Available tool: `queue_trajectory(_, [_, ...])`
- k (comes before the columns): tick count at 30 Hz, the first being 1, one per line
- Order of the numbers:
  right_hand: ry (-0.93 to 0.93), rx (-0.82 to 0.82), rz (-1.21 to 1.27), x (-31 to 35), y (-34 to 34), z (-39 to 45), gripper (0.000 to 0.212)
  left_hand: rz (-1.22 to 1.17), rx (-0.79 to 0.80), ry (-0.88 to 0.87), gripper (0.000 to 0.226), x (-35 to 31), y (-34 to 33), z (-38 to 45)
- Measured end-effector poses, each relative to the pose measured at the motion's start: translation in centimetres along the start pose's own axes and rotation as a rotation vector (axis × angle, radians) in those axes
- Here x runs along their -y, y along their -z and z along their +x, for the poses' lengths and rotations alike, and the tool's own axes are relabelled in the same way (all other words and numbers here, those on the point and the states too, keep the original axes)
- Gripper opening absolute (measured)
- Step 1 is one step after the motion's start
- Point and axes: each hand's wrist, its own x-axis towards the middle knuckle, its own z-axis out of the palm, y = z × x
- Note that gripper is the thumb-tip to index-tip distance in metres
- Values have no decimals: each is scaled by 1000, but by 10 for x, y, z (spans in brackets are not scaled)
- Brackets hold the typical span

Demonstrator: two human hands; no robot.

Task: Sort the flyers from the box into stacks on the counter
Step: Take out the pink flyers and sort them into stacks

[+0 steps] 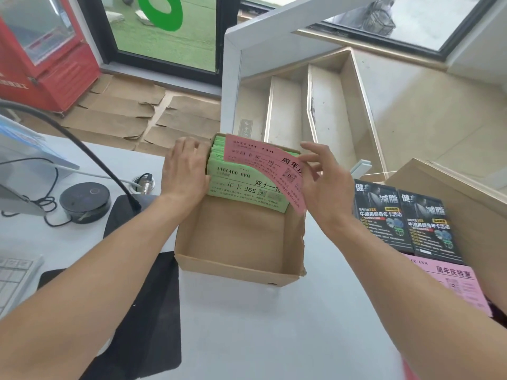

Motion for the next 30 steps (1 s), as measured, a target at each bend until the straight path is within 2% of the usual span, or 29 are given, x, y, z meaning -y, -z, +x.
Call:
queue_trajectory(2, [20,-75,83,5,22,-4,36,-77,-34,27,79,-2,8,-6])
queue_trajectory(5, [56,-181,102,7,63,-24,37,-430,-114,-5,84,-25,33,-23])
queue_trajectory(8, [36,-180,71,-6,103,-59,44,-796,-72,-53,98,-72,70,-55])
queue_trajectory(10, [-1,-137,51,-22,126,-87,49,-889,-4,-104,102,-105,90,-79])
queue_trajectory(12, [-13,-87,39,-39,147,-117,54,-994,122,-169,89,-133,89,-101])
queue_trajectory(14, [-53,-18,63,-54,165,-144,67,-1098,252,-245,53,-157,74,-127])
queue_trajectory(16, [-99,46,79,-67,178,-166,82,-1064,264,-305,21,-177,56,-157])
queue_trajectory(19, [-136,137,91,-84,185,-195,85,-1099,342,-116,17,-193,39,-201])
queue_trajectory(22, [-156,193,119,-97,182,-221,66,-1138,407,125,26,-198,35,-237])
queue_trajectory(27, [-218,400,86,-117,167,-251,69,-1088,433,284,27,-203,29,-275])
queue_trajectory(30, [-325,334,191,-125,167,-265,63,-1092,404,393,35,-211,25,-284])
